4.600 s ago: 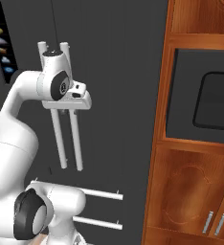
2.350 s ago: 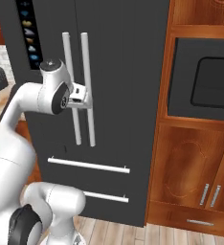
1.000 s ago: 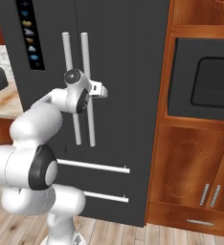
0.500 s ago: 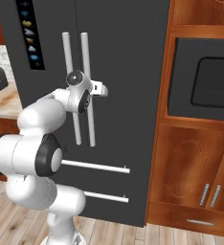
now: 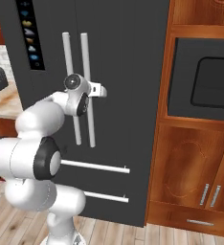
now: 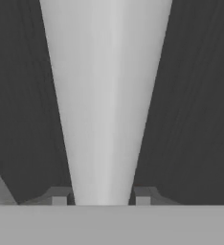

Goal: Take the lemon wedge from the fridge and place it on the plate with fish on the dining counter.

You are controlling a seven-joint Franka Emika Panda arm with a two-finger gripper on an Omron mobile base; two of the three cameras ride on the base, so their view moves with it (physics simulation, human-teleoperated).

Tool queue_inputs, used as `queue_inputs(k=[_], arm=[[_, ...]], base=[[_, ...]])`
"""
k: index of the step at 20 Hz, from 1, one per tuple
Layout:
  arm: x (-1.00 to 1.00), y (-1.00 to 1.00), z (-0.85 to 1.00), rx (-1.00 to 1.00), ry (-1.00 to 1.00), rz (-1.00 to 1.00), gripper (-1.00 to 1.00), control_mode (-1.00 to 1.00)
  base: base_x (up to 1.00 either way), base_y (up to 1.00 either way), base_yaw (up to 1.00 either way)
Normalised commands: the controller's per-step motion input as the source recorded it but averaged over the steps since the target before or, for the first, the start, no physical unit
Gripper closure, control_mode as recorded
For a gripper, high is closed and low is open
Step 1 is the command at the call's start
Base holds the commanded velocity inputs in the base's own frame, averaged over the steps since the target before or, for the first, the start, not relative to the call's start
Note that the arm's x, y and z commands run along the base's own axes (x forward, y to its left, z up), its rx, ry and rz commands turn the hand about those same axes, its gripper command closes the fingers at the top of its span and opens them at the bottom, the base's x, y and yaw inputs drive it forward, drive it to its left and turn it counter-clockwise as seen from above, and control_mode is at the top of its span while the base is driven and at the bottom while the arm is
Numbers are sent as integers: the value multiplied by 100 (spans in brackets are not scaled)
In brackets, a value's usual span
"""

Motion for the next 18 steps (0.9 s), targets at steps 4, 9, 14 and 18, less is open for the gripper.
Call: queue_inputs(k=[4, 9, 14, 18], arm=[[-99, -61, 11, 1, -7, -12, 100, -100], [-100, -94, 25, 6, -10, -19, 100, -100], [-100, -100, 47, 13, -11, -22, 100, -100], [-100, -91, 80, 16, -19, -24, -100, -100]], base=[[0, 0, 0], [0, 0, 0], [0, 0, 0], [0, 0, 0]])
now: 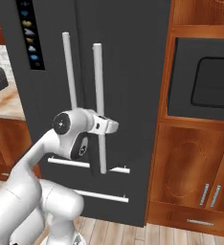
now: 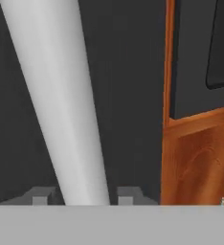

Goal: Take the lemon wedge from the fridge and place it on the plate with fish on the dining counter.

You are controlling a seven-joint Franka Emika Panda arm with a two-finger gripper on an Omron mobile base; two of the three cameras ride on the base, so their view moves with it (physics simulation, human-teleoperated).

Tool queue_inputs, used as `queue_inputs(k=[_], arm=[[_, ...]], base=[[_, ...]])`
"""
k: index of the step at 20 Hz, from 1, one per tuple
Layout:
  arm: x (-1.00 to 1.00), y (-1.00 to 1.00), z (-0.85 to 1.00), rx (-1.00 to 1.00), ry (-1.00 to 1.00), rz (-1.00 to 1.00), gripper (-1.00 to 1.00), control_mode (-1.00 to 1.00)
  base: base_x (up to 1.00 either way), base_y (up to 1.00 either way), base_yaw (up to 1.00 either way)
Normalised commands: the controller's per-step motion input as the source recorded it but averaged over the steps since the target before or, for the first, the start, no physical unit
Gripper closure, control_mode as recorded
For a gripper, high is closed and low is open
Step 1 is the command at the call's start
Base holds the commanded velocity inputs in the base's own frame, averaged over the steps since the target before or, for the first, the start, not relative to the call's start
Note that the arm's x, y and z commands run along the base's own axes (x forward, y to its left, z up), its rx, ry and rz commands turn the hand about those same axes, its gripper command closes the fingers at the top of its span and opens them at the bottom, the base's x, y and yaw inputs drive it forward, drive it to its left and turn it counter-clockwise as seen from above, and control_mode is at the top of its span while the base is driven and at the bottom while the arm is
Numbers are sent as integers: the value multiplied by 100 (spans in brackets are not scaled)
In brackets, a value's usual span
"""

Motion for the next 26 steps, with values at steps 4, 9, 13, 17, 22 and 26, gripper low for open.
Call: queue_inputs(k=[4, 9, 13, 17, 22, 26], arm=[[-100, -12, 99, 5, -31, -21, -100, -100], [-88, 95, 90, -2, -24, -20, -100, -100], [11, 95, 37, 0, -13, -40, -100, -100], [84, 23, 16, -1, 0, -43, -100, -100], [95, -16, 0, 2, 26, -6, -100, -100], [100, -23, 0, 1, 29, -6, -100, -100]], base=[[0, 0, 0], [0, 0, 0], [0, 0, 0], [0, 0, 0], [0, 0, 0], [0, 0, 0]])
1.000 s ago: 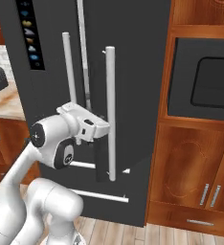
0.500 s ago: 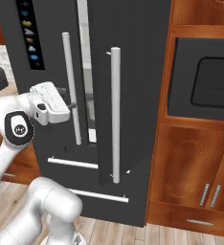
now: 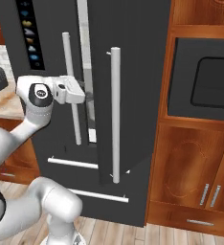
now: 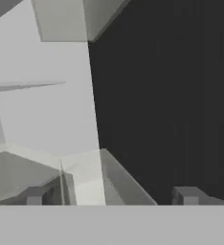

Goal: Take the lemon wedge from the fridge and place it on the plate with fish on the dining counter.

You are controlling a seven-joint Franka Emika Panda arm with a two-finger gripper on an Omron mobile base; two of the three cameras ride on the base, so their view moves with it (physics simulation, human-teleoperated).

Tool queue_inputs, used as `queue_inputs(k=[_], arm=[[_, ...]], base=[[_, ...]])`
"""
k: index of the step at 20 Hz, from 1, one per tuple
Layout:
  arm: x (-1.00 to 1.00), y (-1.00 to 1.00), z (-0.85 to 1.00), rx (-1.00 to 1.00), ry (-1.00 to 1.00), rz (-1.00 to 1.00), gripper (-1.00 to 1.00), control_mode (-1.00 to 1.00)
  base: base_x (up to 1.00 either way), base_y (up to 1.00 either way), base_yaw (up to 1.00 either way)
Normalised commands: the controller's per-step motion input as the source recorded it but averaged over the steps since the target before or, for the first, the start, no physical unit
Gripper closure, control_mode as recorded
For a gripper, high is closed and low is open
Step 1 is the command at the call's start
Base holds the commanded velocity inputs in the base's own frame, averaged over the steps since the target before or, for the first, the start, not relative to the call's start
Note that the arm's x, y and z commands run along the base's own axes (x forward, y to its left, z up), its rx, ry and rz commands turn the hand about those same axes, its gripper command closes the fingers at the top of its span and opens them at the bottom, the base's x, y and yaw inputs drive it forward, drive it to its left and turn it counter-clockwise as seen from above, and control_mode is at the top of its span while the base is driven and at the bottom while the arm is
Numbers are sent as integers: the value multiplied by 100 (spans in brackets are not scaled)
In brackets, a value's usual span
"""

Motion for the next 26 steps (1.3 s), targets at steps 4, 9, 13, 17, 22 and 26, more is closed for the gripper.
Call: queue_inputs(k=[4, 9, 13, 17, 22, 26], arm=[[61, -62, 0, 3, 22, -10, -100, -100], [-4, -100, -9, 9, 16, -21, -100, -100], [-35, -100, -9, 14, 13, -23, -100, -100], [-66, -100, -8, 18, 8, -26, -100, -100], [-79, -100, -8, 21, 1, -23, -100, -100], [-85, -79, 0, 10, -14, -6, -100, -100]], base=[[0, 0, 0], [0, 0, 0], [0, 0, 0], [0, 0, 0], [0, 0, 0], [0, 0, 0]])
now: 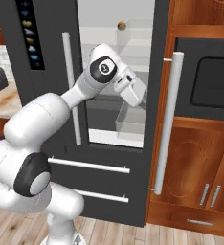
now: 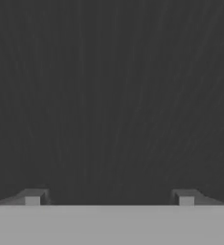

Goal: Take the lemon wedge from the fridge and place it on the plate with fish on the dining counter.

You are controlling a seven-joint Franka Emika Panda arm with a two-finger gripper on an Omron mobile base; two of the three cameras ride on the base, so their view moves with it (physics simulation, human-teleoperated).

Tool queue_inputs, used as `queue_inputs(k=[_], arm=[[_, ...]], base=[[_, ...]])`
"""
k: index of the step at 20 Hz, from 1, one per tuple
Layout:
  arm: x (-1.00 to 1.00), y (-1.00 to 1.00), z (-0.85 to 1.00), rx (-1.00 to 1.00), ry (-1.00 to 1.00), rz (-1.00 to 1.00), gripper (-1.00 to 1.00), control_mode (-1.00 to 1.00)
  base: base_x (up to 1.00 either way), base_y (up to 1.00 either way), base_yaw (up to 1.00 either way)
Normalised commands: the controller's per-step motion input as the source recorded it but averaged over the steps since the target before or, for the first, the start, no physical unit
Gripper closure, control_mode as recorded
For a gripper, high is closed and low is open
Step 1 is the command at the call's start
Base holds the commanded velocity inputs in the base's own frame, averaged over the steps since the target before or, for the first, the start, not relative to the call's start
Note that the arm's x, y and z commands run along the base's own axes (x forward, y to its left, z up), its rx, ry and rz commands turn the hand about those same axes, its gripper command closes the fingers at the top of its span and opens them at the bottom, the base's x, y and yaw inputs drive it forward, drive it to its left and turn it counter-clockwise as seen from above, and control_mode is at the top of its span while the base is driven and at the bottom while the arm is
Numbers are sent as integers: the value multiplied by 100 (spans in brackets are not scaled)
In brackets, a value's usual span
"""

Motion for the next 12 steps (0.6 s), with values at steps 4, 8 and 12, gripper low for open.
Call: queue_inputs(k=[4, 8, 12], arm=[[-93, 33, 13, -4, -25, 6, -100, -100], [-85, 100, 11, -19, -14, 18, -100, -100], [-59, 100, 3, -20, -6, 30, -100, -100]], base=[[0, 0, 0], [0, 0, 0], [0, 0, 0]])
